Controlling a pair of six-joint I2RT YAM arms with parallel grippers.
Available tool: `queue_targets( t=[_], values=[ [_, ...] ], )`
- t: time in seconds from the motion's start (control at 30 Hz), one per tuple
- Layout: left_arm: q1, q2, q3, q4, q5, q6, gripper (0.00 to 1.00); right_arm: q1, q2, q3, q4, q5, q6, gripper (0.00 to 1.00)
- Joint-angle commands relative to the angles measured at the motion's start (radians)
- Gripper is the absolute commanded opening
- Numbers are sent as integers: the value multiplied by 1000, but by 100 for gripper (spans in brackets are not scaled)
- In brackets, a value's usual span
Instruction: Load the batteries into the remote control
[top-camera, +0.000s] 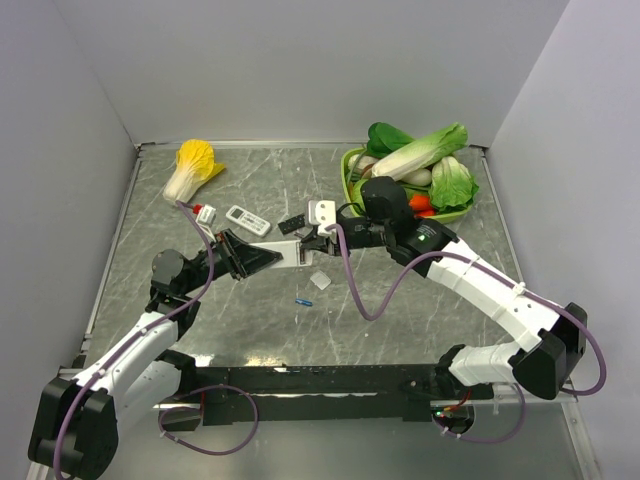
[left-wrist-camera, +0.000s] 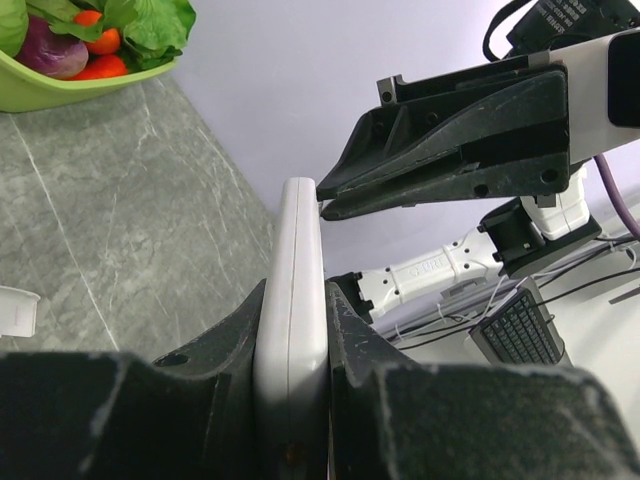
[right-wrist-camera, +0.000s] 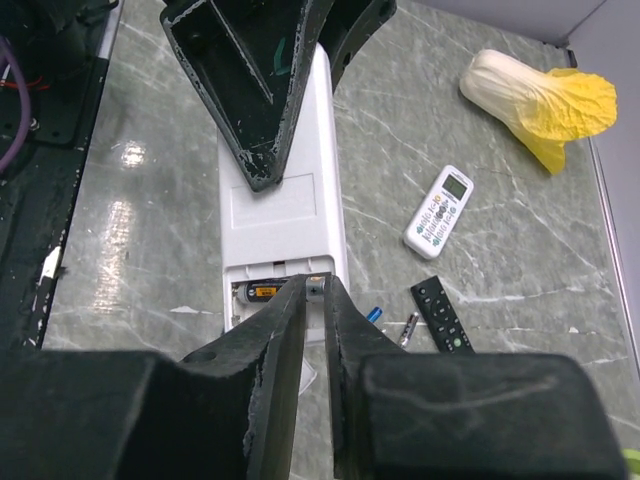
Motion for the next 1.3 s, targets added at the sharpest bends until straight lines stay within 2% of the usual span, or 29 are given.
queue_targets(
  t=[0.0, 0.13, 0.37, 0.6, 0.73, 0.9, 1.0, 1.07, 1.1, 1.17, 1.2, 1.27],
  values=[
    [-6, -18, 28, 196, -22, -52, 1, 13, 35, -3, -69, -38, -13, 15],
    [-6, -21, 15, 252, -48, -77, 1, 20, 35, -21, -66, -49, -2, 11],
    [-6, -25, -11, 344, -75, -115, 1, 49, 43, -49, -72, -18, 0, 10],
    [-6, -29, -14, 385, -73, -135, 1, 127, 61, -98, -53, 158, -37, 11],
    [-6, -39, -25, 388, -79, -146, 1, 164, 52, -165, 38, 289, -49, 13],
    [-6, -65, -27, 249, -88, -80, 1, 167, 12, -145, 54, 243, -8, 15],
    [-8, -88, -28, 79, -105, 41, 1, 170, -23, -79, 43, 182, 40, 20],
    [-4, -105, -44, 43, -121, 79, 1, 170, -57, -53, 81, 162, 101, 25],
    [-3, -107, -51, 28, -125, 99, 1, 167, -71, -50, 100, 161, 128, 33],
    [5, -117, -77, -11, -139, 135, 1, 162, -98, -42, 134, 177, 203, 37],
    [9, -124, -88, -8, -141, 139, 1, 158, -105, -35, 140, 198, 233, 44],
    [23, -140, -114, -24, -156, 144, 1, 124, -118, -30, 148, 212, 335, 49]
  ],
)
